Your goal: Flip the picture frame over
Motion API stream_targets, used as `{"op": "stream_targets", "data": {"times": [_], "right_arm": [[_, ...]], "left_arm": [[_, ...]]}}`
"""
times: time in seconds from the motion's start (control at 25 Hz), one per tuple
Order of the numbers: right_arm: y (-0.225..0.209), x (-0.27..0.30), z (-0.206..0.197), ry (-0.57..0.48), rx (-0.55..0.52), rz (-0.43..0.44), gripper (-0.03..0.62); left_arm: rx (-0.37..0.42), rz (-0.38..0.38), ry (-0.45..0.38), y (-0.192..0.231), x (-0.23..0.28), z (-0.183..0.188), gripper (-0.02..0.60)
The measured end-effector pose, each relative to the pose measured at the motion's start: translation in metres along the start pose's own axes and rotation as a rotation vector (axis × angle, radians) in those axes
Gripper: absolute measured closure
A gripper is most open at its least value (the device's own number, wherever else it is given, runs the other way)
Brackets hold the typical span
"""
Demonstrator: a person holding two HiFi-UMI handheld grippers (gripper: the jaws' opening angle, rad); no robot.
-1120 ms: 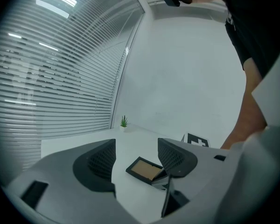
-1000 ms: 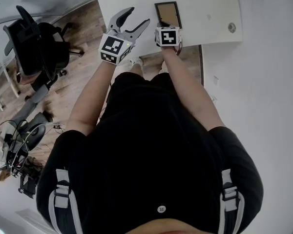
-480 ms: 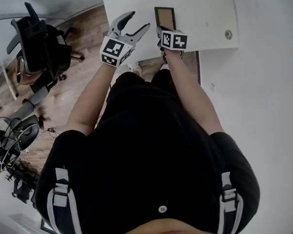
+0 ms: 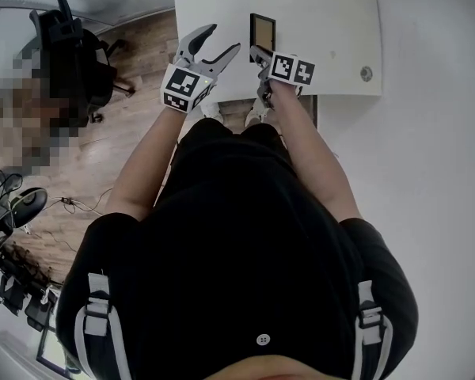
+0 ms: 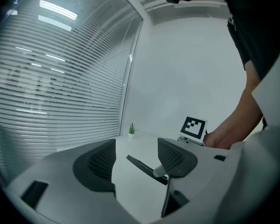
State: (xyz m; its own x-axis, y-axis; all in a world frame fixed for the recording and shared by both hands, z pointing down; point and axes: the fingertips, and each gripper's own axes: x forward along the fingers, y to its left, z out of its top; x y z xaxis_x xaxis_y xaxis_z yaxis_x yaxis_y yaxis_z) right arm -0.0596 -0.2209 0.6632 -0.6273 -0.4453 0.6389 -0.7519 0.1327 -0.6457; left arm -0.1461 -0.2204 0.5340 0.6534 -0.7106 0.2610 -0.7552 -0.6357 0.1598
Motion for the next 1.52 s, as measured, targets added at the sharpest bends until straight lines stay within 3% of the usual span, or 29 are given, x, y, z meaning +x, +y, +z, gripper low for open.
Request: {"op": "stream_targets", "data": {"times": [0.28, 0.52, 0.8, 1.2, 1.52], "right_arm": [[-0.003, -0.009, 0.008, -0.024, 0.161, 0.200, 0.543], [0.011, 0.003, 0.007, 0.024, 0.186, 0.324, 0.543], [0.002, -0.003, 0.004, 0.072, 0.288, 0.502, 0.543], [-0.026, -0.015, 0.004, 0.084, 0.375, 0.624, 0.543], [-0.060, -0.035, 0.017, 0.046, 0.429, 0.639, 0.540]], "left_arm": [[0.015, 0.081, -0.004, -0.018, 0.003, 0.004, 0.308], [-0.004, 0.137, 0.000, -0.002, -0.001, 0.003, 0.333], [0.012, 0.180, 0.015, -0.015, 0.010, 0.002, 0.368], [0.012, 0.201, 0.033, -0.036, 0.029, 0.001, 0.403], [0.002, 0.207, 0.024, -0.054, 0.044, 0.004, 0.412]]}}
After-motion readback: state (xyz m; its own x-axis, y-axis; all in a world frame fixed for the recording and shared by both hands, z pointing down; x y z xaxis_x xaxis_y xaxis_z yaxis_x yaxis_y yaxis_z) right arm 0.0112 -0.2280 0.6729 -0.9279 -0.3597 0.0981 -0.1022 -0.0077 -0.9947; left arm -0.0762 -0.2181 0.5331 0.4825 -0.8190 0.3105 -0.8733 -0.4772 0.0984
